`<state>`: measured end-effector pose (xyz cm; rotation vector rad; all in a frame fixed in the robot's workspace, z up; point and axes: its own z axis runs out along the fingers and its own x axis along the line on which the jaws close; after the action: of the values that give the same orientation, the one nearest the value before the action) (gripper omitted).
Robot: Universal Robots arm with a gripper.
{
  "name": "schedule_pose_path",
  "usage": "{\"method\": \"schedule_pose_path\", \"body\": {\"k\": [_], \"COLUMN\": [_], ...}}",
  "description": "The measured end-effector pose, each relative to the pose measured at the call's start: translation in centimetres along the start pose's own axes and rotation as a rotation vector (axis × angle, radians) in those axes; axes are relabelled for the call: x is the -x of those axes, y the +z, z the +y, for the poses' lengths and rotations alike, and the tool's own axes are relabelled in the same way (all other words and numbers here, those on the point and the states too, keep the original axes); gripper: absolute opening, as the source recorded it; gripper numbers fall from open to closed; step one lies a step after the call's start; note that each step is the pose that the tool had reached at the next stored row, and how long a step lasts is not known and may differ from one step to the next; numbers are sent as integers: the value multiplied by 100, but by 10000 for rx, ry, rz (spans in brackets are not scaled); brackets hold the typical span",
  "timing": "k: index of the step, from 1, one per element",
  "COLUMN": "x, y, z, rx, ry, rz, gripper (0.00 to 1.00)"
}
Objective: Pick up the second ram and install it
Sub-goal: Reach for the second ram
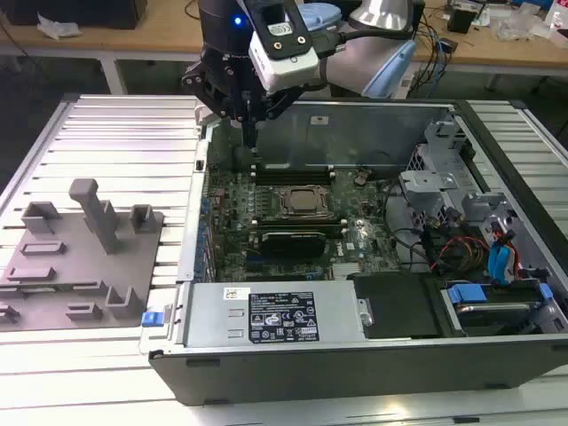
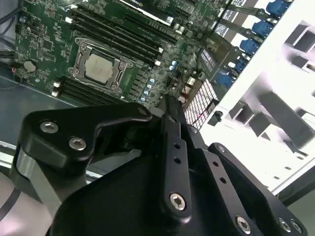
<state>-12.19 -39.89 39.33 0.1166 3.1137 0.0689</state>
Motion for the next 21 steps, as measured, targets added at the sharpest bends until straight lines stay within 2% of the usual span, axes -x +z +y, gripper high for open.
{"method": "schedule_pose_path", "body": {"k": [1, 2, 5, 7, 9, 16, 18, 21], "x": [-11, -59, -131, -207, -335, -578, -688, -764], "y": [0, -1, -4, -6, -9, -15, -18, -20], "z": [-1, -4, -10, -15, -25, -43, -51, -57], "rx": [1, 1, 0, 0, 0, 0, 0, -1], "ry": [1, 1, 0, 0, -1, 0, -1, 0], "rz": [-1, -1, 0, 0, 0, -1, -1, 0], "gripper": [11, 11, 11, 11, 11, 11, 11, 11]}}
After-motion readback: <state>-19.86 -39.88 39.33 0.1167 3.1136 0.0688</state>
